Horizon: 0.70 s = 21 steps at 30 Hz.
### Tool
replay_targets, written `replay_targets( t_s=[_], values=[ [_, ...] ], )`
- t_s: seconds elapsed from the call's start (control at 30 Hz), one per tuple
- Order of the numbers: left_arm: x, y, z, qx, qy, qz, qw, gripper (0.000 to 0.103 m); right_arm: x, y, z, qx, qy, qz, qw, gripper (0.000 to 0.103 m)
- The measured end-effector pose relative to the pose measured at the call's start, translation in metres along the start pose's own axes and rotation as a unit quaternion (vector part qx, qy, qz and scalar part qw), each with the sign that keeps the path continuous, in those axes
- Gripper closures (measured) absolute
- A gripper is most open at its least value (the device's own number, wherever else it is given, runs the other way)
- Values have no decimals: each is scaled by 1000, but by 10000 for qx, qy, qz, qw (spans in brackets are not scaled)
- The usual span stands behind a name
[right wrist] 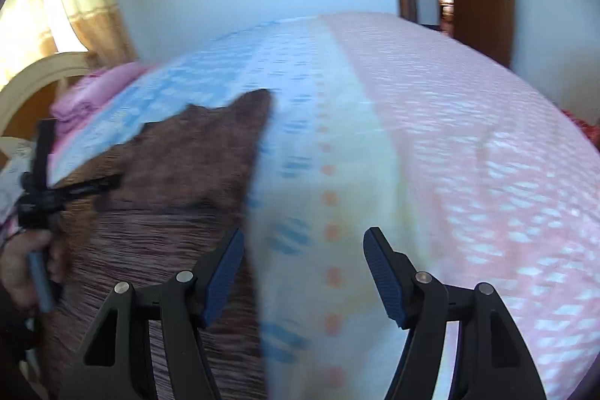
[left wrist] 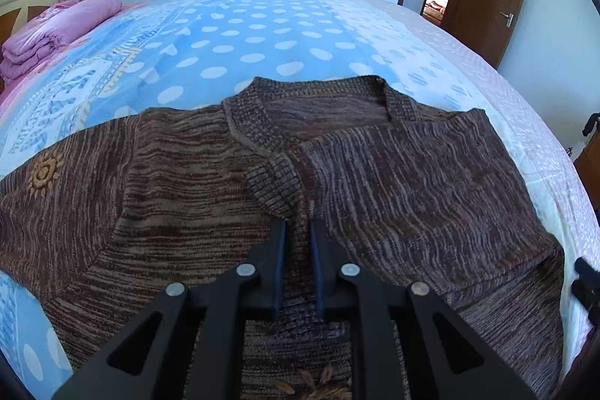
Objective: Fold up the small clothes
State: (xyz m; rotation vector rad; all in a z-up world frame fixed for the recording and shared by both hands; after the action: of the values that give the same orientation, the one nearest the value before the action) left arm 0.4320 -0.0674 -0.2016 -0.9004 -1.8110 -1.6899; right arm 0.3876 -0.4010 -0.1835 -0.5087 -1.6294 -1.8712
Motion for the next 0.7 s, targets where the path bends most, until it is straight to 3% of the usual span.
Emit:
replay_targets(
  t_s=[0.03,0.13,0.17,0.2,0.27,0.37,0.47,0.6,0.7],
  values=[
    [0,2,2,26,29,9,10000,86,-13,-2,14,177,125,147,9997,36],
    [1,6,5,-28,126,-16,9999,83,-38,-9,7,215,-372,495,9979,36],
    [0,6,8,-54,181,-15,9998,76,-37,-7,4,182,-371,475,9980,36],
    [0,6,10,-52,236,4,9997,60,-33,-6,-1,301,-624,488,9964,36],
    [2,2,17,26,370,22,9993,41,-23,-6,-10,394,-839,386,9949,36],
    [6,-6,20,66,139,129,9998,40,-10,-4,-13,269,-794,254,9962,36],
    [17,-12,25,82,61,116,9999,32,-4,9,24,685,-328,-51,9971,36],
    [38,-14,43,20,128,-10,9999,30,-27,22,79,1117,735,77,9910,36],
    [52,-16,70,60,328,-79,9994,25,-62,22,87,1082,810,424,9899,36]
  ],
)
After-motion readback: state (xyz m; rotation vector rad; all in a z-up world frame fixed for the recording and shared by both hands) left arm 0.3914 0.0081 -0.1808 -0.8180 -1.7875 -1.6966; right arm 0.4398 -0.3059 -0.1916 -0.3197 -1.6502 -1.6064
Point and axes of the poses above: each gripper's, at about its wrist camera, not at the fingertips, and x roughly against the way its jaws point, z to its left, y to its top, the point moved 7 cm from there along -x, roughly the way its jaws point, and after that the axes turned 3 degrees about -z, right-handed, at the moved point
